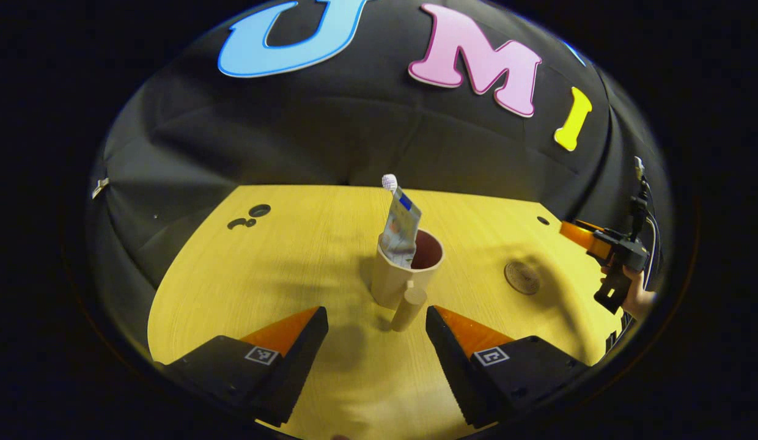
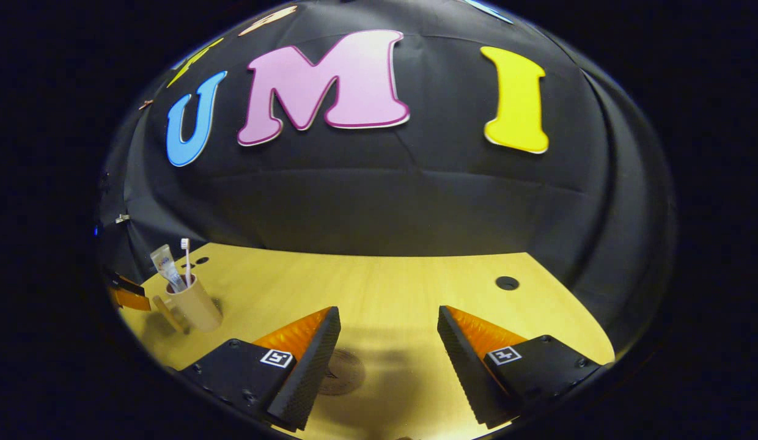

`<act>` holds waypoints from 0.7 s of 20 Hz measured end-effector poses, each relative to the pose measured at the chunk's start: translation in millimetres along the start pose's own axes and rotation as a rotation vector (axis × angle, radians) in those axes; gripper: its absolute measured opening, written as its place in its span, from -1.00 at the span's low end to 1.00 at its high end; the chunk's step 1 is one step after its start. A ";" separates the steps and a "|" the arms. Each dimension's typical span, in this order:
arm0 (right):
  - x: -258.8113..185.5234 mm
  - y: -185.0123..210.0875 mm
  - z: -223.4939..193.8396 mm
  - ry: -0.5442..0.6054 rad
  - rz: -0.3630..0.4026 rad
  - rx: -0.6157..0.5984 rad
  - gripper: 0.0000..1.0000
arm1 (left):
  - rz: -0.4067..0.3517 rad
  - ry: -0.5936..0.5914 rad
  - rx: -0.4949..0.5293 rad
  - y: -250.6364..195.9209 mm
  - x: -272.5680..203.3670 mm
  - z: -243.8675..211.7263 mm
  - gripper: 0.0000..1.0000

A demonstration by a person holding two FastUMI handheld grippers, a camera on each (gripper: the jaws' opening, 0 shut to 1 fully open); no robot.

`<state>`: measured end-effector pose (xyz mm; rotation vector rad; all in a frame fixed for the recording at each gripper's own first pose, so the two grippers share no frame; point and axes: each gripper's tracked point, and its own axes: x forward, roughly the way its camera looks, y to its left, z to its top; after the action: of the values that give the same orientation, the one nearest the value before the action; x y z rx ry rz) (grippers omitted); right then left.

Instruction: Put the toothbrush and toothpaste on the desktop into the cup, then pick up the cup and place it on the coaster on the desktop.

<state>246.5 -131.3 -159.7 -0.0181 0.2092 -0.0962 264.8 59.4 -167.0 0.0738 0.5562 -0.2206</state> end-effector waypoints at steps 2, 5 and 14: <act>-13.6 -27.0 -6.2 0.005 -0.047 0.003 0.96 | -0.056 0.031 0.002 -7.0 8.6 3.2 0.95; -40.1 -61.0 -20.1 0.026 -0.103 0.008 0.96 | -0.082 0.060 0.012 -14.0 16.5 7.6 0.93; -93.7 -128.5 -62.3 0.115 -0.225 0.096 0.96 | -0.083 0.120 -0.004 -49.2 45.0 11.9 0.92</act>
<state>130.3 -250.6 -197.7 0.0599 0.3168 -0.3320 296.9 1.5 -181.3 0.0600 0.6801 -0.2975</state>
